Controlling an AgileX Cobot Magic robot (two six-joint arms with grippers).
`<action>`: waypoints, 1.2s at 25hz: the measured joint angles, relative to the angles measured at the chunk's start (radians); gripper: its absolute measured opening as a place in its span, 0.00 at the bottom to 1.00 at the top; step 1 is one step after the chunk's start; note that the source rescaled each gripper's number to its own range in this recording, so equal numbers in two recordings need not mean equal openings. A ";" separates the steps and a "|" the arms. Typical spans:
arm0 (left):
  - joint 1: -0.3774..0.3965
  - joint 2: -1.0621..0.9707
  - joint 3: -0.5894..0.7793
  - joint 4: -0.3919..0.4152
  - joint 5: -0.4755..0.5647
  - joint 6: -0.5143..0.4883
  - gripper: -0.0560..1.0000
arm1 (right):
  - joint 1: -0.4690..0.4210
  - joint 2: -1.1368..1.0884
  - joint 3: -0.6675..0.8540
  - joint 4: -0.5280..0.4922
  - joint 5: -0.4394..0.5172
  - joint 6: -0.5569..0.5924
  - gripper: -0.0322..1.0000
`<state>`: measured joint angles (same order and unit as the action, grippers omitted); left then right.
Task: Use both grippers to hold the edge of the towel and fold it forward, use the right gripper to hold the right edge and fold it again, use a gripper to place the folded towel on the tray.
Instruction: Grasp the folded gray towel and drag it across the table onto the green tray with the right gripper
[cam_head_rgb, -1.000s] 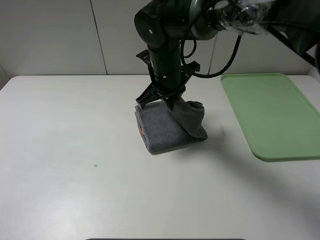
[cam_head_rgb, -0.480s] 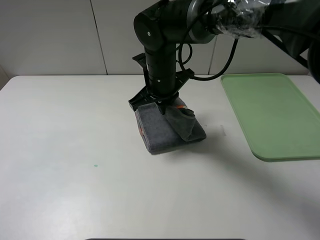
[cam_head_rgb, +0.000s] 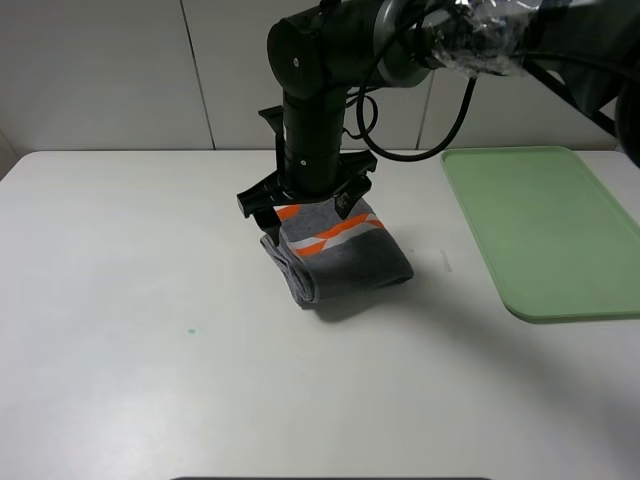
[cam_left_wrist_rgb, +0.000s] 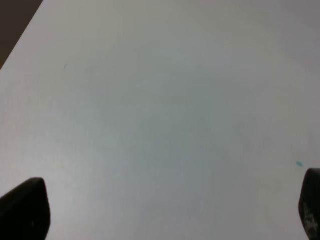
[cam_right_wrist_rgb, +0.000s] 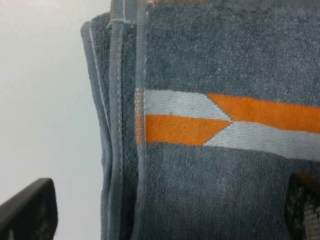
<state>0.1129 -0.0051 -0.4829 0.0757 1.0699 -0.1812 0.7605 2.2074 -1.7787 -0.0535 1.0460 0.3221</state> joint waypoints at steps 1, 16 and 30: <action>0.000 0.000 0.000 0.000 0.000 0.000 1.00 | 0.000 0.000 0.000 -0.002 0.001 -0.002 1.00; 0.000 0.000 0.000 0.000 0.000 0.000 1.00 | -0.206 0.000 0.000 0.023 0.026 -0.220 1.00; 0.000 0.000 0.000 0.000 0.000 0.000 1.00 | -0.288 0.083 0.000 0.062 -0.026 -0.364 1.00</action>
<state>0.1129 -0.0051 -0.4829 0.0757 1.0699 -0.1812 0.4729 2.2904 -1.7787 0.0087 1.0204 -0.0415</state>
